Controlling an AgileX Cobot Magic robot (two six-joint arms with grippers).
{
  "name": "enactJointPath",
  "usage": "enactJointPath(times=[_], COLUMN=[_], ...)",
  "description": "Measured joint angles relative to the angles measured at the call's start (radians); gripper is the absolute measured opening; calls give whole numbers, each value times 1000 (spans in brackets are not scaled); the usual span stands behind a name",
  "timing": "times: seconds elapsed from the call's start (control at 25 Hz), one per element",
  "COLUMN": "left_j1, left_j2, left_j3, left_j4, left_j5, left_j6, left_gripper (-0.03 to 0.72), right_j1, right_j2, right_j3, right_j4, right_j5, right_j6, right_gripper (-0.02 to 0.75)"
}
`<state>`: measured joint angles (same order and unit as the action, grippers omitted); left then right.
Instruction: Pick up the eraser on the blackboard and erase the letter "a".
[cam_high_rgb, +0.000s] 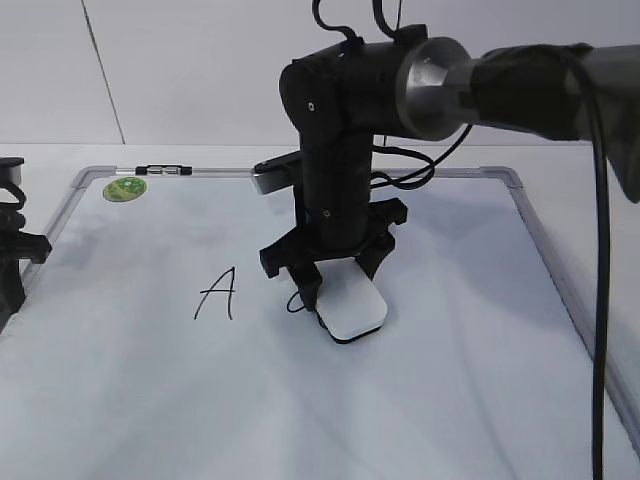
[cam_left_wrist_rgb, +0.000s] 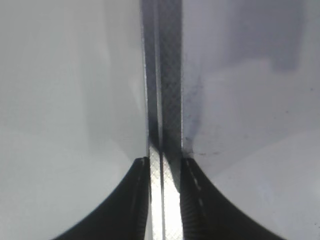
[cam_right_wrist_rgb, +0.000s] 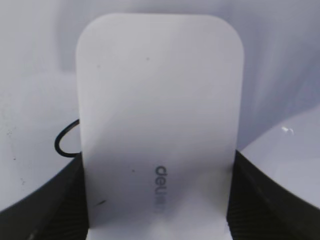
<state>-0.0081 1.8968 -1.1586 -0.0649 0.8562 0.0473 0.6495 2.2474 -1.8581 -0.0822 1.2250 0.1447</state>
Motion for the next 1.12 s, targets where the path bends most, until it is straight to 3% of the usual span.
enactJointPath(times=[0.56,1.12], left_j1=[0,0], left_j2=[0,0], left_j3=[0,0], left_j4=[2,4], left_j5=[1,2], left_j6=[0,0], left_gripper=[140,139], right_j1=[89,102], right_j2=[7,7], right_j3=[-4,-4], right_j4=[-15,-71], right_j5=[0,0], right_j6=[-14,13], right_gripper=[520,520])
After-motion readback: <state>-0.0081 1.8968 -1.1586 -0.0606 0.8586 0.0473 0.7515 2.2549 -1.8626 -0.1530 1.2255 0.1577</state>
